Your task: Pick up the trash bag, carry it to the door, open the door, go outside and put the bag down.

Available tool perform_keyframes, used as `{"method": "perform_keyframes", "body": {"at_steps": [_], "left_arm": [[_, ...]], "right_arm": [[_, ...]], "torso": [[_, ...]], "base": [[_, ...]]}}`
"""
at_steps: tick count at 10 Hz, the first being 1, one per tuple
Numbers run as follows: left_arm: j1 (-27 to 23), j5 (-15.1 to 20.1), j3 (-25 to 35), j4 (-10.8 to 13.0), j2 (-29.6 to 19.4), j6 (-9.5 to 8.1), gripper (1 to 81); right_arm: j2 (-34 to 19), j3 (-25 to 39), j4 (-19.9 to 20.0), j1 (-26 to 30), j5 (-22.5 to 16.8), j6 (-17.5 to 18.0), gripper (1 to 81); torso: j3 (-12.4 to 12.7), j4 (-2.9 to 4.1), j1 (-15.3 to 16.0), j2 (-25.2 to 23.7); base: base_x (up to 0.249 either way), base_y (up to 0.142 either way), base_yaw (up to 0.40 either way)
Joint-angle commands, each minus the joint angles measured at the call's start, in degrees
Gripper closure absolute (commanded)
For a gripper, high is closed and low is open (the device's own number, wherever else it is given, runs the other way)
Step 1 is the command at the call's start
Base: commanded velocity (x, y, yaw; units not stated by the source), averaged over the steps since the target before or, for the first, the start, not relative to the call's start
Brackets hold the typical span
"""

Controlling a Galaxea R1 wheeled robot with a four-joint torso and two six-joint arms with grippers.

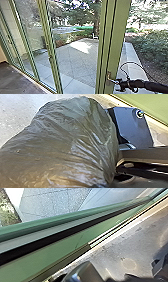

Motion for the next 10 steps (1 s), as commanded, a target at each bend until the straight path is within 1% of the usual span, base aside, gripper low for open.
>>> {"method": "perform_keyframes", "body": {"at_steps": [1, 4, 5, 6, 7, 8, 9, 10], "left_arm": [[-2.6, 3.9, -1.0, 0.3, 0.2, 0.20, 81.1], [-2.4, 3.9, -1.2, 0.3, 0.4, 0.29, 81.1], [-2.4, 3.9, -1.2, 0.4, 0.5, 0.29, 81.1], [-2.4, 3.9, -1.2, 0.4, 0.5, 0.29, 81.1], [-2.3, 3.9, -1.2, 0.3, 0.5, 0.29, 81.1], [-2.3, 3.9, -1.2, 0.3, 0.5, 0.29, 81.1], [-2.4, 3.8, -1.2, 0.3, 0.6, 0.29, 81.1], [-2.3, 3.9, -1.3, 0.3, 0.6, 0.29, 81.1]], "right_arm": [[2.5, -0.9, -1.6, -2.3, -3.6, 2.0, 1.0], [4.1, -1.8, -4.9, -6.6, -3.3, 2.0, 1.0], [4.5, -2.0, -7.0, -7.9, -3.2, 2.0, 1.0], [4.3, -1.8, -8.7, -8.8, -3.3, 2.0, 1.0], [4.1, -1.5, -9.0, -10.0, -3.4, 2.0, 1.0], [3.8, -1.2, -10.1, -11.5, -3.3, 2.0, 1.0], [3.8, -1.0, -12.1, -13.1, -3.2, 2.0, 1.0], [3.8, -0.9, -12.9, -14.8, -2.5, 2.0, 1.0]], "torso": [[0.0, 0.00, 0.0, 0.0], [0.0, -0.02, 0.0, 0.0], [0.0, -0.02, 0.0, 0.0], [0.0, -0.02, 0.0, 0.0], [0.1, -0.02, 0.0, 0.0], [0.1, -0.02, 0.0, 0.0], [0.1, -0.02, 0.0, 0.0], [0.1, -0.02, 0.0, 0.0]], "base": [[0.000, 0.000, 0.000], [0.000, 0.000, 0.000], [0.000, 0.000, 0.000], [0.000, 0.000, 0.000], [0.000, 0.000, 0.000], [0.000, 0.000, 0.000], [0.000, 0.000, 0.000], [0.000, 0.000, 0.000]]}}
